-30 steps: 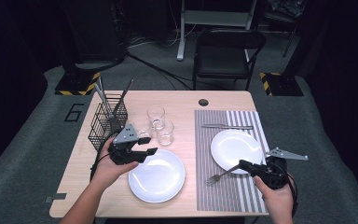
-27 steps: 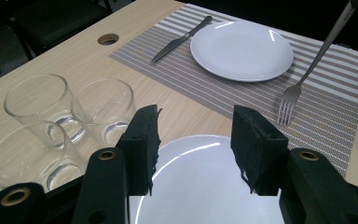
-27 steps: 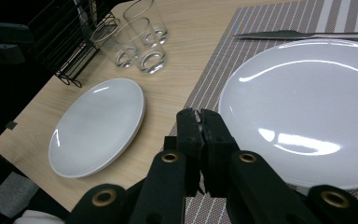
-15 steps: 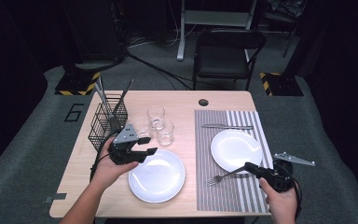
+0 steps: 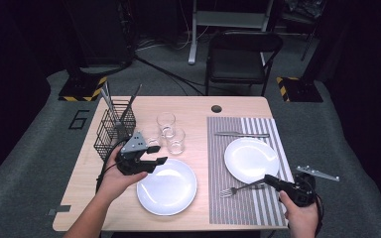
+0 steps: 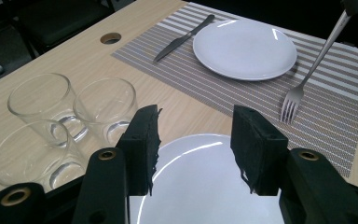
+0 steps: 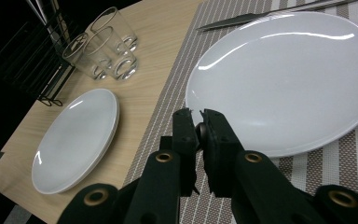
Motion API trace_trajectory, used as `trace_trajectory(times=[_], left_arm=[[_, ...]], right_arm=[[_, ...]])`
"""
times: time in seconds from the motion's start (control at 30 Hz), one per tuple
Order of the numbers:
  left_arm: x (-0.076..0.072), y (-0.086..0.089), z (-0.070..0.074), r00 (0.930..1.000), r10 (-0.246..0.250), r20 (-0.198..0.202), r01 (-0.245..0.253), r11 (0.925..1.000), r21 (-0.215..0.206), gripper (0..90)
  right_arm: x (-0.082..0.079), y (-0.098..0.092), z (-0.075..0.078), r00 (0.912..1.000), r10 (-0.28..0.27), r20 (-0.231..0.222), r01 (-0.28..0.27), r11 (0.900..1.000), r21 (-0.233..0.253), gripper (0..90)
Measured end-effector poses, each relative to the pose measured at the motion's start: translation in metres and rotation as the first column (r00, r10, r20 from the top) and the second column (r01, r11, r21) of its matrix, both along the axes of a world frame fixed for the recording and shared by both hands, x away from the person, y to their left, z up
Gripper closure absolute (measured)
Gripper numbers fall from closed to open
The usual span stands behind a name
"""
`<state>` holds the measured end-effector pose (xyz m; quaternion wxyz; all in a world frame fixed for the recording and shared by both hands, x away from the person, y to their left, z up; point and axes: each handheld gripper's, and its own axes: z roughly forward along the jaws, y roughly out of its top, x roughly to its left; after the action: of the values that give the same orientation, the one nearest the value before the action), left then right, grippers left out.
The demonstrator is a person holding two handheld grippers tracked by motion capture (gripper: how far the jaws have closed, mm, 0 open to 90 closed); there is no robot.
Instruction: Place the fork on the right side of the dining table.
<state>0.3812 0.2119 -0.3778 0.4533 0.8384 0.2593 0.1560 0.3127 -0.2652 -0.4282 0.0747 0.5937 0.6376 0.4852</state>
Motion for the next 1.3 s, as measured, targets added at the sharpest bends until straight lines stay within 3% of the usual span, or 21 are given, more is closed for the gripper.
trace_trajectory(times=[0.4,1.3], left_arm=[[0.000,0.000,0.000,1.0000,0.008,0.006,-0.008,1.0000,0.001,51.6],[0.001,0.000,0.000,0.9999,0.012,0.012,-0.012,0.9998,0.016,51.6]], right_arm=[[-0.002,-0.008,-0.011,0.9981,-0.055,-0.028,0.056,0.998,0.038,82.2],[-0.001,-0.022,-0.031,0.9931,-0.093,-0.072,0.098,0.992,0.079,78.6]])
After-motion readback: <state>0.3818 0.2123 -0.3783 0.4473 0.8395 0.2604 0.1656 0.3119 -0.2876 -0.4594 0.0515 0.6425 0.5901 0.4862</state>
